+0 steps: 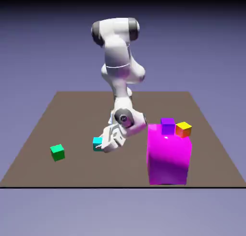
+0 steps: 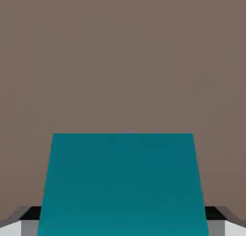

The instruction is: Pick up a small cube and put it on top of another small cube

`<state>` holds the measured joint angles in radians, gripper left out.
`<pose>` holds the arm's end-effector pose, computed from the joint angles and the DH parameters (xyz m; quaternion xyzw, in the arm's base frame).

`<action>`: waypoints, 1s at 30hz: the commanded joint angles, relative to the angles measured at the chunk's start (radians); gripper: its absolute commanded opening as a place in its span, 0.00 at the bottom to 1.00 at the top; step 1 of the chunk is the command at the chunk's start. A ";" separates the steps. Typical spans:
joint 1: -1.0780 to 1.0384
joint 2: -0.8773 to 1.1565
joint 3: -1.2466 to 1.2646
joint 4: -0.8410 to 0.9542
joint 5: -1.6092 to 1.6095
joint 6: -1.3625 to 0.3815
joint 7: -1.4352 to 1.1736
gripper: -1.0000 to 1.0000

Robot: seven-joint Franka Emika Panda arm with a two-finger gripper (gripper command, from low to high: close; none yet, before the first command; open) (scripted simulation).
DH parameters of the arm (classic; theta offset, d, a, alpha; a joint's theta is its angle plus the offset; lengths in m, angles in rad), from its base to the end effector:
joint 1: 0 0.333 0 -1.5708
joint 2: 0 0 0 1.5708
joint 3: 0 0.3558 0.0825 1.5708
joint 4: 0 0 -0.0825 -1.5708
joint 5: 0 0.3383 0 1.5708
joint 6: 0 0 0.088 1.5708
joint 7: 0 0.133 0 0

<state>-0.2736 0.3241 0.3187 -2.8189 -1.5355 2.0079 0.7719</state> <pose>0.2747 -0.0588 0.1662 0.8032 0.3330 -0.1896 0.4562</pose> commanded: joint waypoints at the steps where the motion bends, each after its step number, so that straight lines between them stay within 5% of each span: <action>1: 0.009 -0.035 0.022 -0.012 0.041 0.003 -0.021 0.00; 10: -0.054 -0.194 0.011 0.182 0.145 0.043 -0.122 0.00; 19: 0.235 -0.258 0.150 0.508 0.381 -0.202 -0.481 0.00; 28: 0.517 -0.272 0.288 0.708 0.635 -0.490 -0.819 0.00; 30: 0.500 -0.267 0.272 0.673 0.614 -0.446 -0.803 0.00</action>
<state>0.2294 0.0572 0.5908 -2.1462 -0.9200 1.5606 -0.0307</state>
